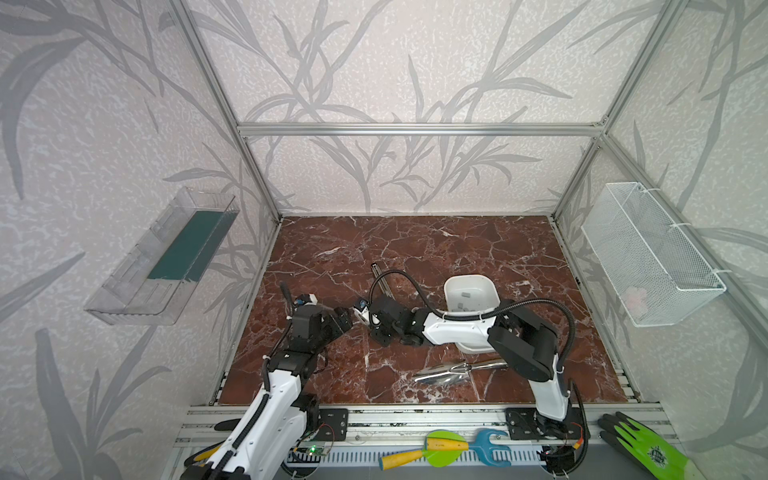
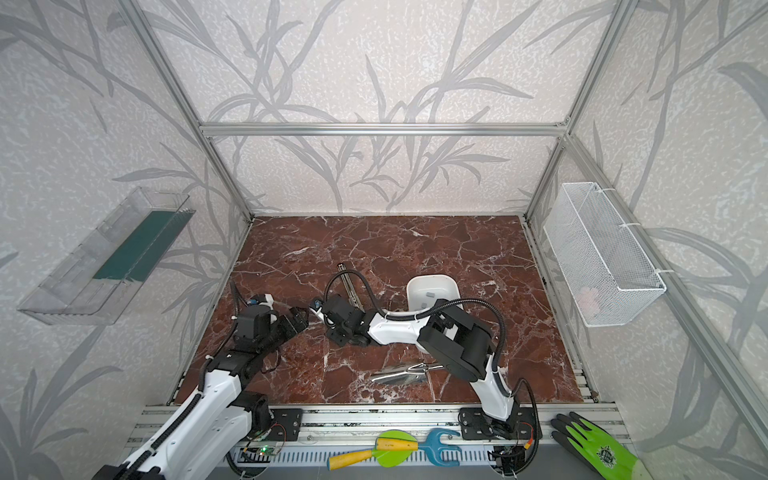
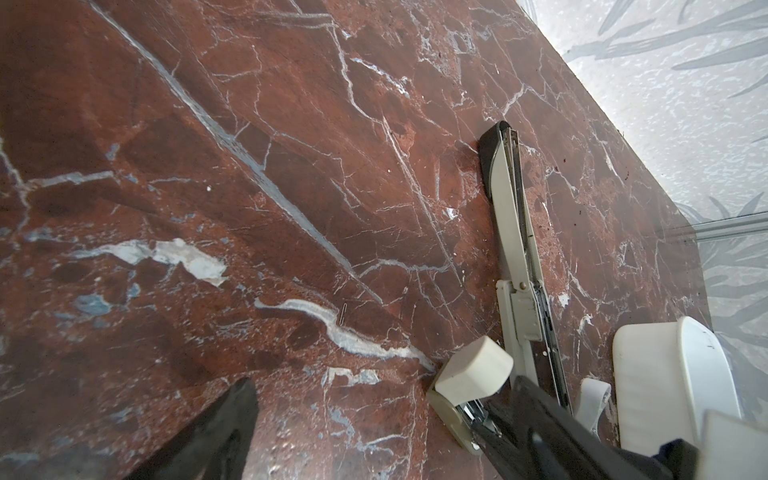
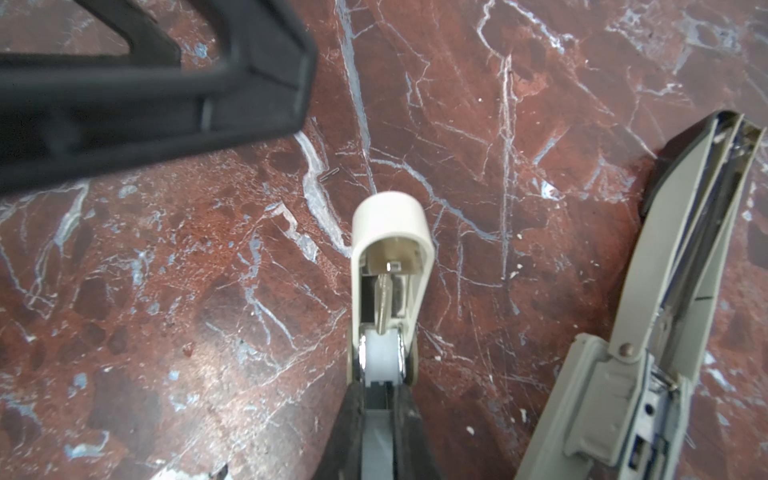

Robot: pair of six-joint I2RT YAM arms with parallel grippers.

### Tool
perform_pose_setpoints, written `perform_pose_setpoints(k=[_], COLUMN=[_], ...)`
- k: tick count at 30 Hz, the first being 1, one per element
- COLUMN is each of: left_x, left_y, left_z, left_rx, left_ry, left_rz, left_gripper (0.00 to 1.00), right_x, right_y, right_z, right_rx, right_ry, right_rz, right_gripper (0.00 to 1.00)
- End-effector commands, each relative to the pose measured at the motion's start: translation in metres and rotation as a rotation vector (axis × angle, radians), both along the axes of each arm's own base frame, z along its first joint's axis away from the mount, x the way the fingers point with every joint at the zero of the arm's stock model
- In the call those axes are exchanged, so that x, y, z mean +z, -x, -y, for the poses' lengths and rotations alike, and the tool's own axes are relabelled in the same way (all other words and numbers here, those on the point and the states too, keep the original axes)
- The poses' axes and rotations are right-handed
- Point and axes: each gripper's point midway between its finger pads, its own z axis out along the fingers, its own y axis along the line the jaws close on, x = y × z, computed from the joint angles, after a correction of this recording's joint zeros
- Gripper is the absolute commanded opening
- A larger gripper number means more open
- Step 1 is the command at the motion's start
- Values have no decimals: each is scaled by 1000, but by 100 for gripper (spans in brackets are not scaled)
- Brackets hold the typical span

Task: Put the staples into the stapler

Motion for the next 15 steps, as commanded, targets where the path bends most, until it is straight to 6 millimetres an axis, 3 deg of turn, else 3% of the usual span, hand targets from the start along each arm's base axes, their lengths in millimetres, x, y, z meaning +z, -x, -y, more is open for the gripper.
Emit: perform_pose_setpoints(k=[1, 15], left_x=[0, -1], left_y=[-1, 0], left_z=[-1, -1], left_rx=[4, 3], left_ry=[0, 1], left_rz=[6, 3], left_gripper=[95, 95], right_x=[-3, 7], right_y=[0, 13], right_z=[-6, -20], right_rx=[12, 32], right_ry=[-15, -100], right_rz=[-14, -92], right_gripper=[10, 10])
